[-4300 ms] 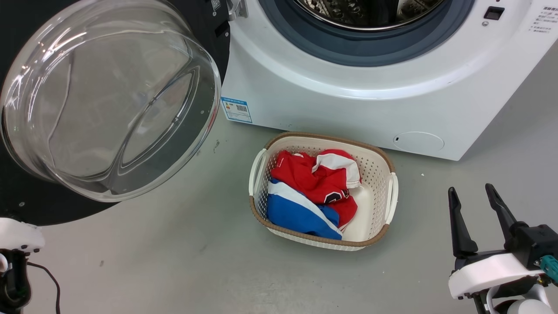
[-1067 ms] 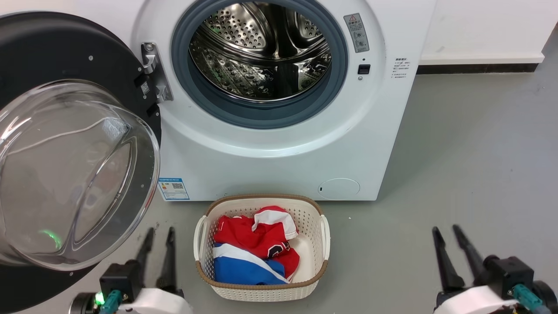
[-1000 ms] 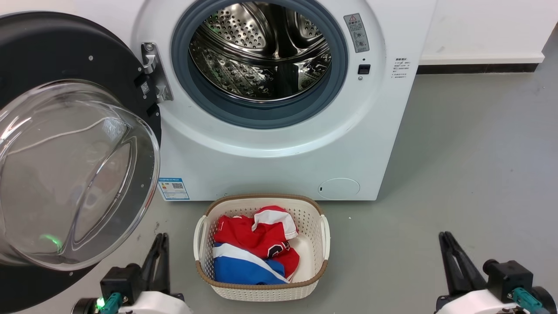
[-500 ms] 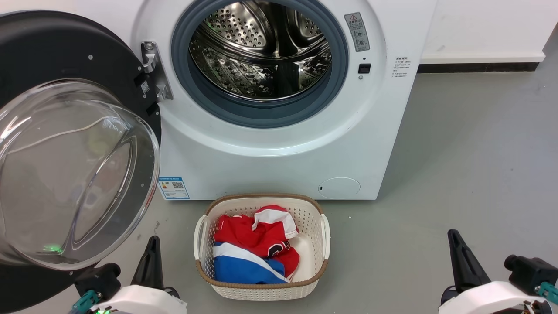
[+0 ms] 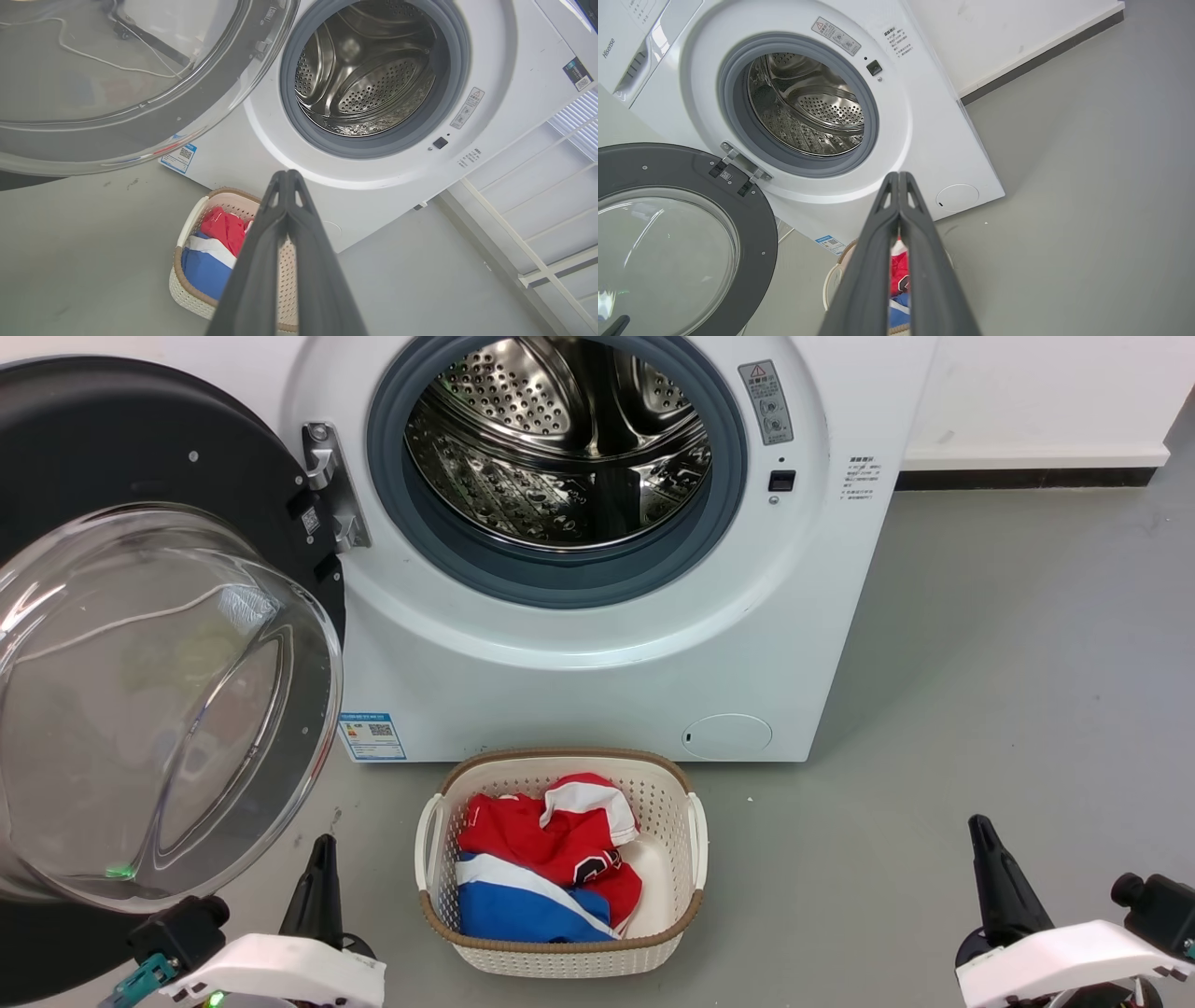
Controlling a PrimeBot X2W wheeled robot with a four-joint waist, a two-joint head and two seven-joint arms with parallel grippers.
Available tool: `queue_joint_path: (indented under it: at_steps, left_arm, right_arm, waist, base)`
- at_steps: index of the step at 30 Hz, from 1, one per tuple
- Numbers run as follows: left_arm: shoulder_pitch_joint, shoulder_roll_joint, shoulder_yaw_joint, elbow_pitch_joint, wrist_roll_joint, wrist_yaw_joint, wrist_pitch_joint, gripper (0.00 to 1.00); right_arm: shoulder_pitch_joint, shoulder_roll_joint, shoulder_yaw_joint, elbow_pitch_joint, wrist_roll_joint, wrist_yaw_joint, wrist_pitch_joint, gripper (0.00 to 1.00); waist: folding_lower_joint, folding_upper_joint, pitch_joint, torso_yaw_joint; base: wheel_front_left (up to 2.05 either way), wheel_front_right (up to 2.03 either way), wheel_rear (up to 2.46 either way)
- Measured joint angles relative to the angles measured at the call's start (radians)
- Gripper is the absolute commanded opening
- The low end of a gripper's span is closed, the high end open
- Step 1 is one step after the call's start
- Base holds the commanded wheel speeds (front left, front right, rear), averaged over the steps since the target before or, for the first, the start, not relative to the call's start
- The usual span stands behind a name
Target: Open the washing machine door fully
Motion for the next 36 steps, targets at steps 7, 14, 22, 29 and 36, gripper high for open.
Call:
queue_joint_path:
  at_steps: [7, 14, 22, 29, 36]
  left_arm:
    - [-0.013, -0.003, 0.01, 0.0, -0.1, -0.006, 0.026, 0.0]
    - [-0.018, -0.005, 0.017, 0.0, -0.192, -0.01, 0.049, 0.0]
    - [-0.03, -0.009, 0.027, 0.001, -0.291, -0.018, 0.074, 0.0]
    - [-0.036, -0.014, 0.036, 0.001, -0.371, -0.026, 0.095, 0.0]
    - [-0.04, -0.017, 0.043, 0.002, -0.446, -0.032, 0.113, 0.0]
  right_arm:
    - [-0.016, 0.0, -0.006, 0.009, 0.108, 0.0, 0.02, 0.0]
    - [-0.022, 0.0, -0.012, 0.015, 0.207, 0.0, 0.04, 0.0]
    - [-0.036, 0.0, -0.018, 0.021, 0.312, 0.0, 0.059, 0.0]
    - [-0.047, 0.0, -0.023, 0.026, 0.4, 0.0, 0.075, 0.0]
    - [-0.059, 0.0, -0.028, 0.032, 0.481, 0.0, 0.09, 0.0]
  waist:
    - [0.0, 0.0, 0.002, 0.0]
    - [0.0, 0.0, 0.003, 0.001]
    - [0.0, 0.0, 0.005, 0.001]
    - [0.0, 0.0, 0.006, 0.002]
    - [0.0, 0.0, 0.008, 0.002]
  base:
    - [0.0, 0.0, 0.0]
    - [0.0, 0.0, 0.0]
    - [0.0, 0.0, 0.0]
    - [0.0, 0.0, 0.0]
    - [0.0, 0.0, 0.0]
